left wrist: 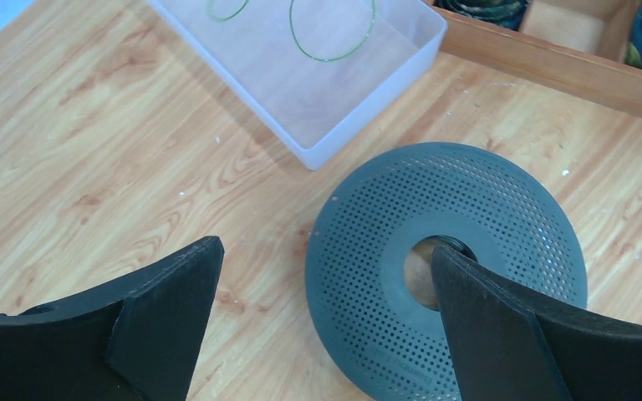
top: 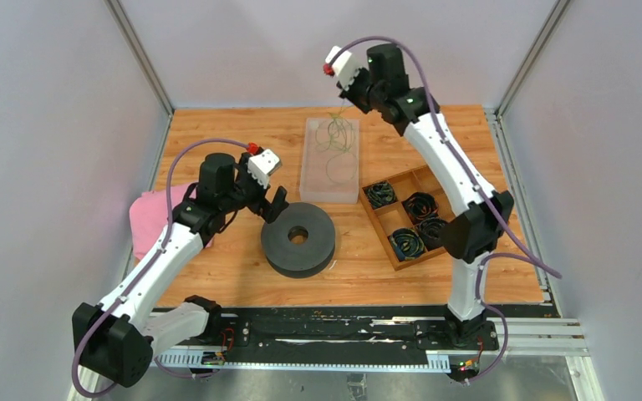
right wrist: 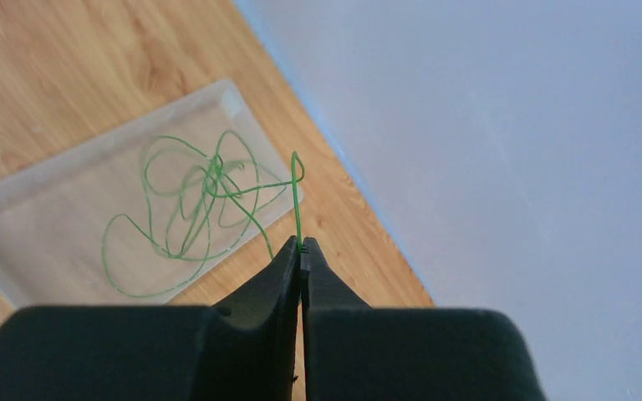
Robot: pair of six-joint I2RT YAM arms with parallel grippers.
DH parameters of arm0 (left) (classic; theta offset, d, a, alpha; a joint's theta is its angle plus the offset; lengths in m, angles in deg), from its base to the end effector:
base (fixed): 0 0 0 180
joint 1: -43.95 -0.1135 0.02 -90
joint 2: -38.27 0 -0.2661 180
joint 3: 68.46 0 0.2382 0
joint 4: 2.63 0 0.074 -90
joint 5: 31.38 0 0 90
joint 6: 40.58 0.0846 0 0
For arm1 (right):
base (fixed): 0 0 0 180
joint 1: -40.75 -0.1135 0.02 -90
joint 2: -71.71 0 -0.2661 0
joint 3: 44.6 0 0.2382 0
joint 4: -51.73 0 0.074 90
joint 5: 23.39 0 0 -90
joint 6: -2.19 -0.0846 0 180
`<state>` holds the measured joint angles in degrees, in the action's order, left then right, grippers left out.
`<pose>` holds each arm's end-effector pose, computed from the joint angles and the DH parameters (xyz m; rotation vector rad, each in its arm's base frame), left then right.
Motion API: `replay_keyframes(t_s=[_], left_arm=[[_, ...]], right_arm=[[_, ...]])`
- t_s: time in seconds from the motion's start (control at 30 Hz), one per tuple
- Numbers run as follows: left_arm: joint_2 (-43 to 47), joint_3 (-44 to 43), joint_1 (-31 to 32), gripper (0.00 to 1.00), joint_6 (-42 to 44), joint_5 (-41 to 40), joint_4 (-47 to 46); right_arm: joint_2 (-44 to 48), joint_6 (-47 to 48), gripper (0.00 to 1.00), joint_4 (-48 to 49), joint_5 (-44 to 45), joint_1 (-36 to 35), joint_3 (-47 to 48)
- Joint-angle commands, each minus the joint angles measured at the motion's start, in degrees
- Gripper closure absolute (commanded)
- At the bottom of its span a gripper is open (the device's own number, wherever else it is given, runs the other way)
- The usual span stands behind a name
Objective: Wrap the cables
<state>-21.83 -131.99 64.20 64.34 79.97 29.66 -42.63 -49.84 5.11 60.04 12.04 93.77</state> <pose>0.2323 -0.1185 0.2847 0.8384 1.8885 -0.4431 0.4279 0.2454 0.3922 -1.1404 1.5969 0.0066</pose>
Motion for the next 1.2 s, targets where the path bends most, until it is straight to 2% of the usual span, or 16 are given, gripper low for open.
replay_keyframes(t_s=[0.0,0.17,0.4,0.5,0.67,0.9,1.0,1.17], left_arm=[[0.84,-0.86,-1.19,0.0,-1.53,-3.37,-2.75],[-0.18,-4.17,-1.39,0.0,-1.95,-1.08,-2.46],[-2.67,-8.17,-1.35,0.0,-2.34,8.21,-5.01],[-4.66,-11.69,-1.27,0.0,-2.72,14.99,-3.82],[-7.49,-14.99,-0.5,0.02,-2.44,21.01,-2.27],[-11.27,-14.25,4.92,0.03,0.26,24.91,-2.31],[-11.78,-13.79,5.64,0.04,0.37,28.36,-1.76],[-7.99,-9.79,5.61,0.04,4.46,27.62,-1.53]], right_arm=[[5.27,-7.83,0.99,-3.65,-0.83,-0.56,4.24],[11.1,-12.83,1.0,-7.1,-2.73,-0.56,11.81],[15.65,-19.14,0.99,-11.89,-7.53,-0.63,24.04],[17.26,-21.38,1.0,-13.24,-10.1,-0.64,26.69],[21.28,-25.42,0.99,-14.56,-17.01,-0.56,27.02],[27.6,-29.77,1.0,-14.06,-25.25,-0.03,19.64],[30.49,-30.82,1.0,-13.08,-26.47,-0.03,12.35],[36.04,-28.65,0.99,-9.66,-25.82,-0.03,-2.74]])
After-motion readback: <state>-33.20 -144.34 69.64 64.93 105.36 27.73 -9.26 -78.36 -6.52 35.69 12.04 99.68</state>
